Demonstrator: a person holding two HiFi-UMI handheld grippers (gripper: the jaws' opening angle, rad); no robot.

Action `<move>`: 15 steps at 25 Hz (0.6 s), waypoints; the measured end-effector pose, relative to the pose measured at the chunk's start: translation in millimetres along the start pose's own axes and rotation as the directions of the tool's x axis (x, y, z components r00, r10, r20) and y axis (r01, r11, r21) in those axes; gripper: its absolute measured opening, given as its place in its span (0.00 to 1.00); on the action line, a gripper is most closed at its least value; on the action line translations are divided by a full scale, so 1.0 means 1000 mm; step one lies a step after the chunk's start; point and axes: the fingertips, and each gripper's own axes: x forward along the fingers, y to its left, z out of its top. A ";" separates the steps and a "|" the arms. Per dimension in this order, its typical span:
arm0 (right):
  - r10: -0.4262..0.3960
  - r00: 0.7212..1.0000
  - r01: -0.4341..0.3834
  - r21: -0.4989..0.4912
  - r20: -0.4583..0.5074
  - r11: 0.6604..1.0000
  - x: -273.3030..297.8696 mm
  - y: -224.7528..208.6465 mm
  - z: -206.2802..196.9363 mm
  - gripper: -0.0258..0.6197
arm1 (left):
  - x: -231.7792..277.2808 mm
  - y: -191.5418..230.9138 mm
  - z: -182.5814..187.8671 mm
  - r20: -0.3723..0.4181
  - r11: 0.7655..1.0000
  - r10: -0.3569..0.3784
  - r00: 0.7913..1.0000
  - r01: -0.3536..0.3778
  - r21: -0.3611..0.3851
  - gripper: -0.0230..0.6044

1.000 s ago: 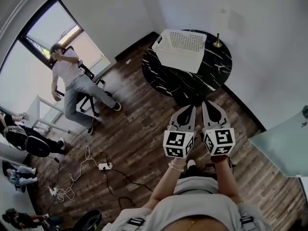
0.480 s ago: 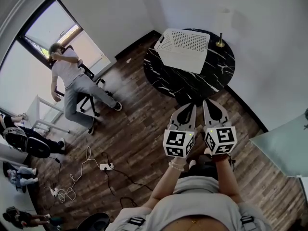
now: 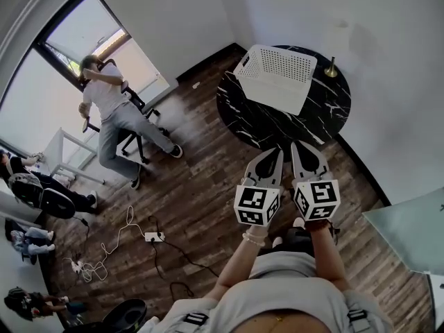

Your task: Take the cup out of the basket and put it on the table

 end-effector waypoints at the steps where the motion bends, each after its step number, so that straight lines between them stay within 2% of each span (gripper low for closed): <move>1: 0.007 1.000 -0.007 -0.002 -0.002 1.000 0.004 -0.002 0.001 0.06 | 0.004 0.002 0.001 -0.001 1.000 0.006 1.000 -0.006 -0.001 0.05; 15: 0.101 0.995 -0.101 -0.003 -0.013 0.995 0.043 -0.037 0.021 0.06 | 0.058 0.002 0.017 -0.009 0.997 0.071 0.997 -0.071 0.007 0.05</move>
